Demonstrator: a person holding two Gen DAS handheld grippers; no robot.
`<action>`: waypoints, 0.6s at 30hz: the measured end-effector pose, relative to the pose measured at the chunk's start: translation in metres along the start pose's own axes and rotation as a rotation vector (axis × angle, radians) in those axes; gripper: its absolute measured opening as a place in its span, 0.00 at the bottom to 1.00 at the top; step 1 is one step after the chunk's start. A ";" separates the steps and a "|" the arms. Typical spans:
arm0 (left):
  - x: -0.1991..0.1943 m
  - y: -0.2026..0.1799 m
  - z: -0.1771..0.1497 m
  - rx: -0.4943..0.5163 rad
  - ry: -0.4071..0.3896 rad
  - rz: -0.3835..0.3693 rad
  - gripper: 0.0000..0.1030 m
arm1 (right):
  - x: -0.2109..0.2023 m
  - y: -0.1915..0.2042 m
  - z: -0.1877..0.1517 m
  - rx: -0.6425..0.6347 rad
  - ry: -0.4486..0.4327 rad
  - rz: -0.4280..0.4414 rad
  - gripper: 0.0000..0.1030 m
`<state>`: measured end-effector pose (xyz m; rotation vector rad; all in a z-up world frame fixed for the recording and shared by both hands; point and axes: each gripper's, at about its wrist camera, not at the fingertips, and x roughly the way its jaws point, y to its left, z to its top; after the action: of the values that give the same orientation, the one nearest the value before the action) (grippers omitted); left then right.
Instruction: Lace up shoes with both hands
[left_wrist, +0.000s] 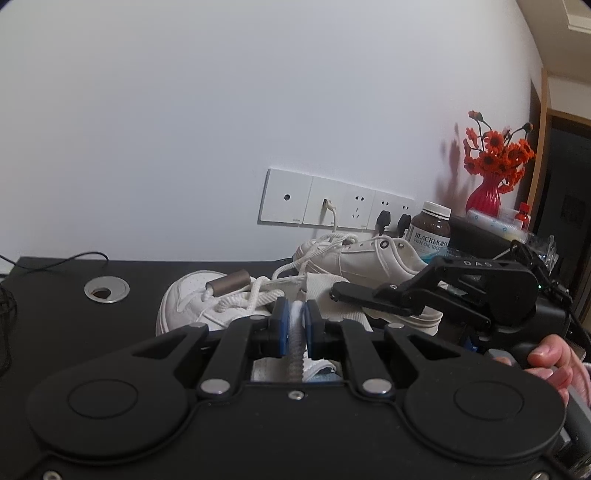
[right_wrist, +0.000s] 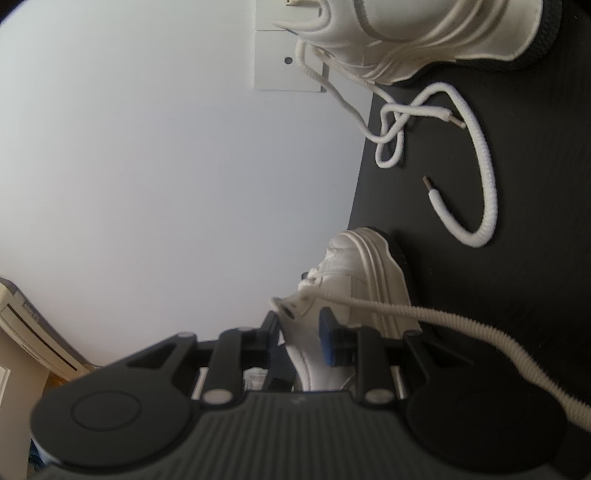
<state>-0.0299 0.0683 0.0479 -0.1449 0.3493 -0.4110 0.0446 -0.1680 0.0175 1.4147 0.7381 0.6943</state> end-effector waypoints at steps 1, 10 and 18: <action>-0.001 -0.001 0.000 0.009 -0.005 0.005 0.06 | 0.002 0.001 0.000 -0.001 0.000 0.000 0.22; 0.005 0.013 0.016 -0.017 0.022 -0.076 0.05 | -0.015 -0.037 0.005 -0.006 0.003 0.000 0.22; -0.032 0.020 0.018 -0.032 -0.111 -0.140 0.06 | -0.009 -0.031 0.011 -0.018 0.020 -0.021 0.25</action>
<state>-0.0440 0.1007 0.0701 -0.2237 0.2370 -0.5336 0.0475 -0.1832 -0.0133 1.3835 0.7603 0.6981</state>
